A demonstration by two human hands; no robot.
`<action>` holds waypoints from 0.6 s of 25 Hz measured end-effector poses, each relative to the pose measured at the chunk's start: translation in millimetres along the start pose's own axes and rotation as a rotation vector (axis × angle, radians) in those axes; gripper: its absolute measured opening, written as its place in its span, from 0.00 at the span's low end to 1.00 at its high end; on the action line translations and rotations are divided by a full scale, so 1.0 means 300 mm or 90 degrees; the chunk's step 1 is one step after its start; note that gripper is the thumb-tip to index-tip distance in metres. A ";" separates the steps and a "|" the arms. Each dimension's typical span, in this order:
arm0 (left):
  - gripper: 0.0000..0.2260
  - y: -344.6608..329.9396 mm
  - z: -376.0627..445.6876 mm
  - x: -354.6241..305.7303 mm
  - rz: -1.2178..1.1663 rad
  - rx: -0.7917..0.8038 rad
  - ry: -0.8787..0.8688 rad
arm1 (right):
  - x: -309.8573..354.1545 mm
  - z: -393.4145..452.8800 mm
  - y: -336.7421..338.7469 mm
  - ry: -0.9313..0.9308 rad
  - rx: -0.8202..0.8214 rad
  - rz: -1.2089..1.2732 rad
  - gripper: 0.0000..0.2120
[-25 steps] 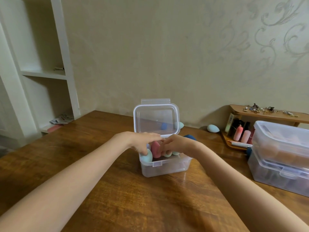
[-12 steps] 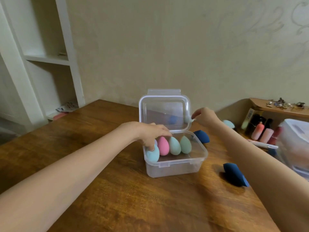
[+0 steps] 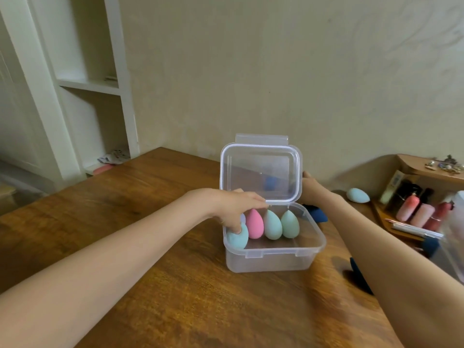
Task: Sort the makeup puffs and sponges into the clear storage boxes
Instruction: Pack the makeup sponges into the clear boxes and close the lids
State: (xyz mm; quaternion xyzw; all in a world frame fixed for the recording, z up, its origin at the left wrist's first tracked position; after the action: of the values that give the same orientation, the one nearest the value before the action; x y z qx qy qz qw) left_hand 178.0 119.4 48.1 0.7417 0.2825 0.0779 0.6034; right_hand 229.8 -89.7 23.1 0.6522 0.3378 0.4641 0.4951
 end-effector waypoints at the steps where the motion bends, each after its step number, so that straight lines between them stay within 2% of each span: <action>1: 0.36 -0.001 0.001 -0.004 0.002 -0.005 0.001 | 0.002 -0.001 -0.005 0.005 -0.001 -0.001 0.21; 6: 0.36 0.003 0.008 0.001 -0.011 -0.018 0.005 | -0.043 0.037 -0.025 -0.027 -0.041 -0.131 0.16; 8: 0.36 -0.001 0.006 0.004 -0.012 -0.015 0.004 | -0.049 0.019 0.047 -0.047 -0.138 -0.044 0.16; 10: 0.37 -0.005 0.003 0.005 -0.004 -0.011 0.000 | -0.063 -0.031 0.178 -0.078 -0.293 0.082 0.14; 12: 0.37 -0.007 -0.001 0.001 0.001 -0.010 -0.003 | -0.053 -0.119 0.305 0.008 -0.374 0.149 0.14; 13: 0.37 -0.007 -0.003 -0.003 0.007 -0.009 -0.006 | -0.032 -0.177 0.348 0.088 -0.358 0.196 0.14; 14: 0.37 -0.007 -0.003 -0.006 0.015 -0.008 -0.007 | 0.002 -0.248 0.367 0.170 -0.294 0.263 0.14; 15: 0.37 -0.009 -0.002 -0.008 0.022 -0.007 -0.006 | 0.048 -0.323 0.353 0.227 -0.184 0.306 0.15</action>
State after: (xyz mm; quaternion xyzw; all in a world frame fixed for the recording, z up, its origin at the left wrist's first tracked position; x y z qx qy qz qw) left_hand 174.9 119.1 46.4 0.7437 0.2663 0.0864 0.6071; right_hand 141.6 -74.3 136.4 0.5448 0.1863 0.7173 0.3923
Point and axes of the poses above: each hand's wrist, its own z-axis towards the middle knuckle, its own y-axis out of the back of the hand, x = y × z, the point moved 4 cm from there along z, towards the middle knuckle, and after that the axes turned 9 degrees about -y, right-handed, at the moved point
